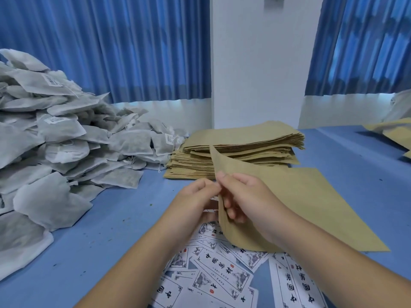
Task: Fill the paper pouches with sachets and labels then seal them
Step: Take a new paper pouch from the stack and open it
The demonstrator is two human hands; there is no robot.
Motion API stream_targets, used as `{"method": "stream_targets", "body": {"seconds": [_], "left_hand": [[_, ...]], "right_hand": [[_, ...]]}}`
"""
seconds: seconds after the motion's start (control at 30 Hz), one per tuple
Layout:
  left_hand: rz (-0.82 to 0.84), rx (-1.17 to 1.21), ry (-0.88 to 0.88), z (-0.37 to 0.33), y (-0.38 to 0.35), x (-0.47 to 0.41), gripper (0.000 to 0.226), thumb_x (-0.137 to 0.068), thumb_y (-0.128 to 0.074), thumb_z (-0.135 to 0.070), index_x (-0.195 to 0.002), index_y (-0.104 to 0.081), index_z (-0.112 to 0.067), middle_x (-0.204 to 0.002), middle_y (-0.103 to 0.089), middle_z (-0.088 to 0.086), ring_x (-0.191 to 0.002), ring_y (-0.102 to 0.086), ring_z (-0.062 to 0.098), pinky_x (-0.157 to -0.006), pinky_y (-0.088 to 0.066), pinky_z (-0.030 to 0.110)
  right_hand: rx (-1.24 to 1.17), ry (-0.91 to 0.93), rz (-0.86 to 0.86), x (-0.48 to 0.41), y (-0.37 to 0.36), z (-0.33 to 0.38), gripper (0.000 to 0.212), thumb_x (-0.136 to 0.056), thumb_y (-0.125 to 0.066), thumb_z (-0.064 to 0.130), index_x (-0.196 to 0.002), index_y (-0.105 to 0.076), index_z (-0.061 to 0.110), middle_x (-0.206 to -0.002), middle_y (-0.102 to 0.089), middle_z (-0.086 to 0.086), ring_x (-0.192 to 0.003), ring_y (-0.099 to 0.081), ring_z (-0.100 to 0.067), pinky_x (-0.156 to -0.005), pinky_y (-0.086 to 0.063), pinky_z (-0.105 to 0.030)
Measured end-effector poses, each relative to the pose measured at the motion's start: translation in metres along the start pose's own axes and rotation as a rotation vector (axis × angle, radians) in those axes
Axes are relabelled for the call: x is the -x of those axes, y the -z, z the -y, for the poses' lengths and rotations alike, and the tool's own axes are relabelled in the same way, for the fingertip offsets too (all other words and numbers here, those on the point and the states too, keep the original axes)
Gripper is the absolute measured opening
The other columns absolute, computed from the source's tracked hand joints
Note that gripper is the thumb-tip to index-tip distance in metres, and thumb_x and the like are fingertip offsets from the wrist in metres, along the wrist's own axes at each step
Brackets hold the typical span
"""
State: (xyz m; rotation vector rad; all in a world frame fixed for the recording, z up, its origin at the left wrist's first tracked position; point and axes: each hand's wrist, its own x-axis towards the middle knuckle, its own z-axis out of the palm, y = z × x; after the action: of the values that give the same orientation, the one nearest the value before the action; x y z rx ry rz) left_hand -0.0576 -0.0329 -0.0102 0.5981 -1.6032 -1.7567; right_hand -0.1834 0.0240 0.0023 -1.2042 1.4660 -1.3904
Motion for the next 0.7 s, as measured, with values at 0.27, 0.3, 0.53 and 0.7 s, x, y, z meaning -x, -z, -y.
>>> {"method": "stream_targets", "body": {"seconds": [0.27,0.3,0.53,0.7], "left_hand": [[0.105,0.016,-0.028,0.002,0.002,0.004,0.023,-0.088,-0.059,-0.022,-0.088,-0.06,0.001,-0.087,-0.069,0.025,-0.083,-0.068,0.028,-0.071,-0.053,0.023],[0.11,0.024,-0.028,0.002,0.003,0.004,0.024,-0.087,-0.06,-0.022,-0.088,-0.061,0.002,-0.089,-0.068,0.026,-0.085,-0.068,0.03,-0.073,-0.053,0.024],[0.146,0.133,-0.02,0.005,0.01,0.001,0.025,-0.084,-0.067,-0.012,-0.103,-0.064,0.003,-0.098,-0.067,0.027,-0.091,-0.067,0.032,-0.079,-0.055,0.031],[0.182,0.224,-0.035,0.008,0.01,0.0,0.033,-0.078,-0.065,-0.002,-0.111,-0.069,-0.007,-0.105,-0.068,0.019,-0.092,-0.068,0.025,-0.079,-0.055,0.029]], "right_hand": [[-0.137,-0.058,0.004,-0.004,0.006,-0.007,0.036,-0.086,-0.064,0.045,-0.069,-0.049,0.016,-0.049,-0.035,0.002,-0.04,-0.037,-0.013,-0.038,-0.024,-0.018],[-0.141,-0.055,0.005,-0.004,0.006,-0.008,0.036,-0.086,-0.065,0.042,-0.067,-0.047,0.017,-0.049,-0.034,0.002,-0.04,-0.037,-0.013,-0.038,-0.024,-0.018],[-0.041,0.059,-0.056,-0.002,0.006,-0.007,0.039,-0.086,-0.066,0.035,-0.055,-0.047,0.023,-0.045,-0.04,0.001,-0.039,-0.039,-0.015,-0.039,-0.029,-0.018],[0.182,0.209,-0.179,0.0,0.0,-0.006,0.038,-0.085,-0.061,0.024,-0.051,-0.045,0.019,-0.041,-0.045,0.0,-0.042,-0.041,-0.014,-0.049,-0.036,-0.025]]}}
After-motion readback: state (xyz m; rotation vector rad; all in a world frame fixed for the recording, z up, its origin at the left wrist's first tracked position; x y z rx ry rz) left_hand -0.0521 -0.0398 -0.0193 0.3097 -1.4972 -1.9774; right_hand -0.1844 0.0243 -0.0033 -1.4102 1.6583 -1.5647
